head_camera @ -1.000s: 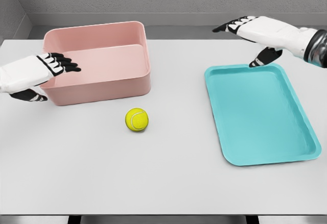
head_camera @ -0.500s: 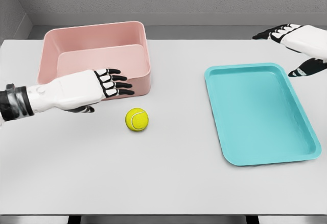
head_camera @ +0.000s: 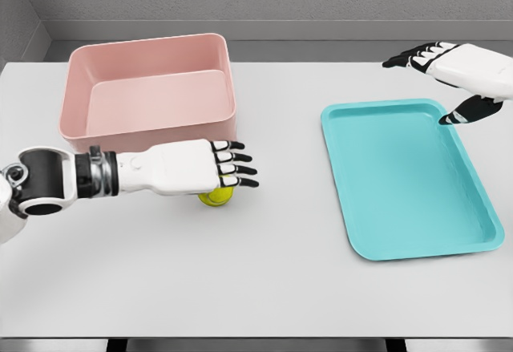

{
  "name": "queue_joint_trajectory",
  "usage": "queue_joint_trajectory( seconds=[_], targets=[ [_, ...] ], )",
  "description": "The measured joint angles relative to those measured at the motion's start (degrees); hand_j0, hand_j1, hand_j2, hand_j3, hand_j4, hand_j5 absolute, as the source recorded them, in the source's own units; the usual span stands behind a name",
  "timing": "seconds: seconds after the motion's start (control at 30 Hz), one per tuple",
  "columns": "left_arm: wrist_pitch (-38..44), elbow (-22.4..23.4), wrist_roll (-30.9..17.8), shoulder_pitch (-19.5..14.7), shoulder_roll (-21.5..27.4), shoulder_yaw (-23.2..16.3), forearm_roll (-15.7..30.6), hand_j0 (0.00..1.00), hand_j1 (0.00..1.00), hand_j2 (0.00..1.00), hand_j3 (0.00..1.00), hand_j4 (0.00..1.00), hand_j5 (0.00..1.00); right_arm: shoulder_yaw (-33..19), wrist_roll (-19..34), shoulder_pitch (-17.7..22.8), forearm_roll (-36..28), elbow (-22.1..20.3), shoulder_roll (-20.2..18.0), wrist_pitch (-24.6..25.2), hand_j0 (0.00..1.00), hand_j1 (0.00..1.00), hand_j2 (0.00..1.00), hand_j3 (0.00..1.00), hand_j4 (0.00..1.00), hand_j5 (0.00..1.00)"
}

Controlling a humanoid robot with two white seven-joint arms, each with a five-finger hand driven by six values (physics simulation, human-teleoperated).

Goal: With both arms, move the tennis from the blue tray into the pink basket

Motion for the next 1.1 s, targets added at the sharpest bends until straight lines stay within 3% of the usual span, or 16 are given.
queue_joint_trajectory(
  seconds=[0.3, 0.77, 0.87, 0.93, 1.1],
  targets=[
    [0.0, 3.4, -0.8, -3.2, -1.8, -1.8, -6.8, 1.0, 1.0, 1.0, 1.0, 1.0, 1.0, -0.2, 0.0, 0.2, 0.0, 0.0, 0.0, 0.1, 1.0, 1.0, 1.0, 1.0, 1.0, 1.0],
    [0.0, 4.5, -5.5, -3.4, -3.9, -5.0, -8.5, 1.0, 1.0, 1.0, 1.0, 1.0, 1.0, -0.3, 0.0, 1.2, 0.0, 0.2, 0.2, 0.1, 1.0, 1.0, 1.0, 1.0, 1.0, 1.0],
    [0.0, 5.1, -5.7, -4.0, -4.1, -5.3, -8.7, 0.76, 0.76, 0.76, 0.76, 0.76, 0.76, -0.4, 0.0, 1.2, 0.0, 0.2, 0.2, 0.1, 1.0, 1.0, 1.0, 1.0, 1.0, 1.0],
    [0.0, 5.4, -6.2, -4.0, -4.2, -5.4, -8.8, 0.68, 0.68, 0.68, 0.68, 0.68, 0.68, -0.4, 0.0, 1.2, 0.0, 0.3, 0.2, 0.1, 1.0, 1.0, 1.0, 1.0, 1.0, 1.0],
    [0.1, 5.6, -7.3, -4.1, -4.2, -5.6, -8.9, 0.61, 0.61, 0.61, 0.61, 0.61, 0.61, -0.4, 0.0, 1.2, 0.0, 0.2, 0.2, 0.1, 1.0, 1.0, 1.0, 1.0, 1.0, 1.0]
  ],
)
